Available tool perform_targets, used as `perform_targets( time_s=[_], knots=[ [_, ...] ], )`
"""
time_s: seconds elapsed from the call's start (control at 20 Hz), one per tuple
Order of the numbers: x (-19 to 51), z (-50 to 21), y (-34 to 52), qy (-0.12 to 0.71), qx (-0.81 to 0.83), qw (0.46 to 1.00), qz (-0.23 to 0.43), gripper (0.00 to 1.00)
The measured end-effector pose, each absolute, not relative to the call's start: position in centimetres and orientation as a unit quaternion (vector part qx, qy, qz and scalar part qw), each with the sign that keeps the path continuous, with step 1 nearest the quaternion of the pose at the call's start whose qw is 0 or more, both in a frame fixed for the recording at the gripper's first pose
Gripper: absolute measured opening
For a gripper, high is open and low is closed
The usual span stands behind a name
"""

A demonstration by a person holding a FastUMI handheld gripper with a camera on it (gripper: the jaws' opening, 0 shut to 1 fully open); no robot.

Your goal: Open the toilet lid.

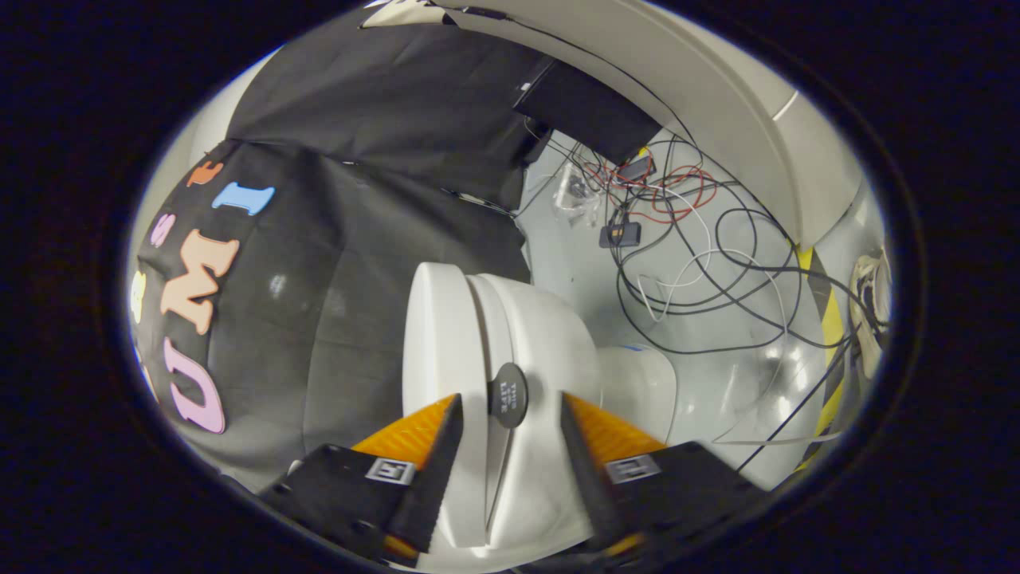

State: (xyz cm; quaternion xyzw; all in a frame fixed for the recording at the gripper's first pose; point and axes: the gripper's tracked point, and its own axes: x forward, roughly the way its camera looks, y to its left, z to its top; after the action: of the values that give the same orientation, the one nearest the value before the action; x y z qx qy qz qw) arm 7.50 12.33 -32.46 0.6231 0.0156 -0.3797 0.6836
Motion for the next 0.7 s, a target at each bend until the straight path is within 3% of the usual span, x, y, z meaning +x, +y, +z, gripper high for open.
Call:
perform_targets(
  time_s=[0.2,0.4,0.5,0.7],
  knots=[
    [8.0,-32.6,11.3,0.056,0.594,0.712,-0.370,0.24],
    [6.8,-31.3,10.6,0.055,0.589,0.717,-0.370,0.24],
    [7.9,-32.1,11.2,0.059,0.587,0.716,-0.373,0.09],
    [7.9,-30.4,11.5,0.071,0.555,0.740,-0.373,0.08]
  ],
)
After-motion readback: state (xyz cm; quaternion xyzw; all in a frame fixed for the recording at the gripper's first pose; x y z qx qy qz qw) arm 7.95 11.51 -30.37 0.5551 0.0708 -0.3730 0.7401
